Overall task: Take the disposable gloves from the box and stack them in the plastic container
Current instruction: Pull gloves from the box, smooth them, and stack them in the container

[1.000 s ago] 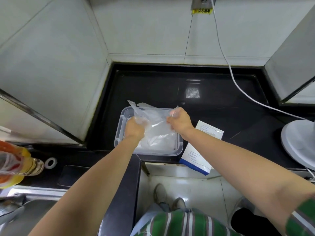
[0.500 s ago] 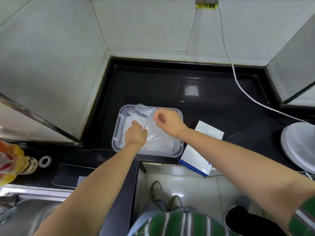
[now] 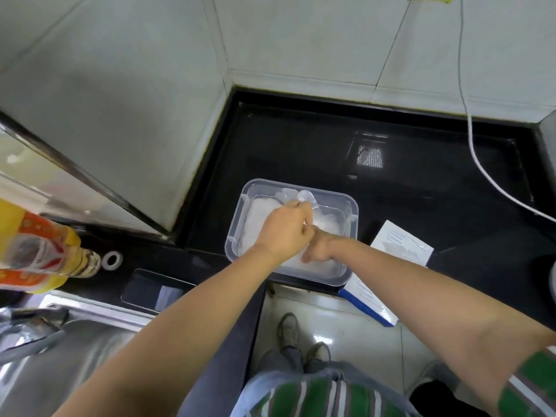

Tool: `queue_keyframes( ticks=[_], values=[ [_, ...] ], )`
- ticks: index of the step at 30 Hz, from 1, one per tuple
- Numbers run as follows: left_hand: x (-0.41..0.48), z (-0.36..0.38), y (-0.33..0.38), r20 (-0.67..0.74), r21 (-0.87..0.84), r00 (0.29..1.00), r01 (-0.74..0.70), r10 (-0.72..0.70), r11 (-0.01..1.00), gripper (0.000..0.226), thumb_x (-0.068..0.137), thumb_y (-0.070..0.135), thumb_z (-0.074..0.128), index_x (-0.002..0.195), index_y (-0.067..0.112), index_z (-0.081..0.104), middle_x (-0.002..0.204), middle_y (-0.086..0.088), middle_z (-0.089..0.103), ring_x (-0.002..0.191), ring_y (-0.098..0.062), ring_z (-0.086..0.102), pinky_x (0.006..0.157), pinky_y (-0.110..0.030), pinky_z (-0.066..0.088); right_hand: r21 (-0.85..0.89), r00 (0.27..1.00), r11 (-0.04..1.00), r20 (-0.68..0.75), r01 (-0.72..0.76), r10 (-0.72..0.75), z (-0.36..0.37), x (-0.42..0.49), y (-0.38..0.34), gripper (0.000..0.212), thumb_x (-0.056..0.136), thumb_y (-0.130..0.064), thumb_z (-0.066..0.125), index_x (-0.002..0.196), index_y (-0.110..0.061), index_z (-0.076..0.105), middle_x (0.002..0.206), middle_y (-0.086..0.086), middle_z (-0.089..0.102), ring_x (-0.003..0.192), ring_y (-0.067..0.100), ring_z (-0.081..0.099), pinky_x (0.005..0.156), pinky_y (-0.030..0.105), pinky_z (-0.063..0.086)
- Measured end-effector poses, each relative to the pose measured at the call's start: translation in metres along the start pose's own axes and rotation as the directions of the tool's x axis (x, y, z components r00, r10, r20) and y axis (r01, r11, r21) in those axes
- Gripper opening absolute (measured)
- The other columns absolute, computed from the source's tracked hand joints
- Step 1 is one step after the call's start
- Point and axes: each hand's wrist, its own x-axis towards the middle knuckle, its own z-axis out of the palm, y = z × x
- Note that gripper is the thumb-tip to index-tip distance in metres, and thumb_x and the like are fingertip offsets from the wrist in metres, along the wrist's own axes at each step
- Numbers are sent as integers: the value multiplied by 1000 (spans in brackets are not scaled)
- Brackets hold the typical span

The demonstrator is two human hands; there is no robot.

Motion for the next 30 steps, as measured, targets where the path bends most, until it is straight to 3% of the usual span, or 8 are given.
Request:
queue_keyframes(
  ticks=[3,7,11,17,21,24,26,30],
  values=[
    [11,18,-11,321,46,923,211,-214,976,21,100,20,48,116,11,59,108,-11,64,96,-24,61,83,-33,52,37,999,999,37,-2,0,-2,1,3,67,92,-5,63,150,-17,30,142,7,39,125,29,49,101,38,48],
    [20,30,-45,402,86,839,363,-366,928,55,99,24,51,149,23,28,135,-13,49,117,-29,52,94,-35,45,293,996,952,53,-90,78,-4,5,10,76,93,-3,60,153,-32,23,144,9,38,118,30,53,93,39,56],
    [19,34,-62,473,197,782,355,-406,914,78,93,28,62,153,27,13,149,-16,26,130,-35,39,100,-42,47,331,980,923,54,-198,191,0,8,13,86,94,-9,60,154,-37,5,139,16,38,100,30,61,81,41,61],
    [23,33,-58,544,256,700,386,-462,886,81,93,33,61,155,25,9,157,-16,11,136,-36,34,102,-44,47,315,975,923,95,-221,202,-3,4,5,89,93,-19,64,157,-30,3,150,10,29,118,37,54,85,44,58],
    [19,20,-43,372,393,832,260,-411,882,46,100,30,47,144,17,40,133,-10,53,115,-26,54,80,-29,44,349,997,937,-61,-21,45,-24,-11,-5,42,99,-18,56,140,-12,48,132,10,51,112,29,60,92,37,56],
    [14,9,-25,261,560,896,163,-360,812,29,99,25,46,122,15,60,115,-6,63,103,-22,60,73,-27,40,537,932,806,-358,247,-47,-41,-27,-4,19,99,-12,55,114,-7,66,102,11,65,82,19,63,69,26,58],
    [11,4,-11,252,638,909,101,-331,763,24,99,25,48,115,15,63,108,-5,65,97,-20,60,73,-25,40,517,851,787,-525,337,-19,-53,-39,7,15,97,-14,55,96,-10,70,81,5,66,67,15,61,59,25,56],
    [7,-4,17,257,695,925,25,-280,719,16,99,25,50,100,18,64,84,-1,56,80,-15,53,70,-22,39,464,726,841,-675,279,132,-62,-58,48,23,93,-23,57,81,-8,70,75,5,68,66,17,59,71,38,56]
  ],
)
